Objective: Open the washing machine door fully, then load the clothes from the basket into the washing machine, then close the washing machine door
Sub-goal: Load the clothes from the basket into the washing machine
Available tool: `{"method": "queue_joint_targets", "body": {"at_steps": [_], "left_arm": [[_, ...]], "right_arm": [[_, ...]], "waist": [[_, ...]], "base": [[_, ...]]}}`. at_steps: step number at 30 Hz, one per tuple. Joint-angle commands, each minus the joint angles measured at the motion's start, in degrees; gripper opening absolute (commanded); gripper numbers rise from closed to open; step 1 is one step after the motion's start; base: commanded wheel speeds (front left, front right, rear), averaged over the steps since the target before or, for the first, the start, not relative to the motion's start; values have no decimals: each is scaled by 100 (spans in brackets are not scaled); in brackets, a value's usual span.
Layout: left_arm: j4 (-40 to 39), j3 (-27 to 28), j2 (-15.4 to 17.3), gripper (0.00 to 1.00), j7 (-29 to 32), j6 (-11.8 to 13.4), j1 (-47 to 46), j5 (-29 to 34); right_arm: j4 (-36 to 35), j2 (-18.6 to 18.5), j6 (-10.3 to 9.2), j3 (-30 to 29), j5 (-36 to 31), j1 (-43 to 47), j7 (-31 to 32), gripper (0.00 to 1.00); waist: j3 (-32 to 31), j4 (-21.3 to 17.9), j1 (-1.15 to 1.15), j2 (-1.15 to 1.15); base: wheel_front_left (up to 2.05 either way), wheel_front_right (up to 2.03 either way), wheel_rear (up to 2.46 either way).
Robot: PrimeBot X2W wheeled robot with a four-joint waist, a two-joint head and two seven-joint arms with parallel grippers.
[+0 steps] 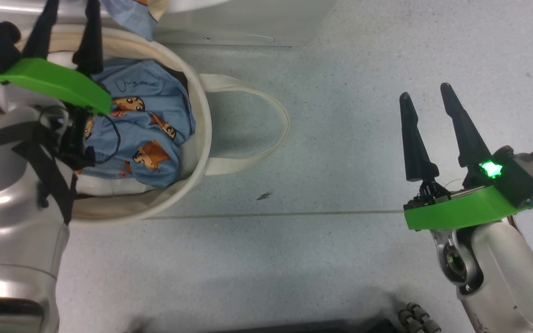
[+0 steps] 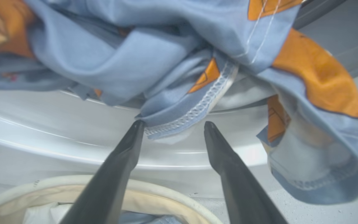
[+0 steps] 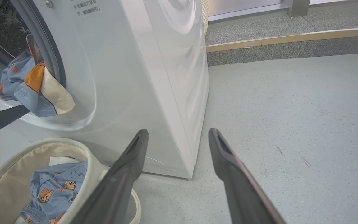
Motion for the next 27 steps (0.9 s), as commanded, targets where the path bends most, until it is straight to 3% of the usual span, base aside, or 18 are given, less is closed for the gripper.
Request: {"method": "queue_joint_targets", "body": {"at_steps": [1, 11, 25, 26, 27], "left_arm": [[-211, 228, 305, 100, -34, 28, -82, 107], [-217, 213, 240, 100, -34, -6, -54, 604], [-735, 82, 372, 99, -34, -42, -77, 443], [-776, 0, 357, 14, -34, -42, -70, 427], [-823, -95, 348, 0, -34, -42, -61, 393]], "right_arm": [[-172, 39, 3, 86, -34, 94, -70, 100], [-128, 95, 3, 121, -6, 65, -70, 100], [-112, 133, 3, 106, 16, 69, -70, 100], [-106, 126, 3, 101, 17, 71, -70, 100], [-102, 121, 3, 95, 18, 73, -70, 100]], "waist": [[-10, -4, 0, 0], [-67, -86, 0, 0], [-73, -168, 0, 0], [-77, -164, 0, 0], [-84, -160, 0, 0]], "base": [[0, 0, 0], [0, 0, 0], [0, 0, 0], [0, 0, 0], [0, 0, 0]]}}
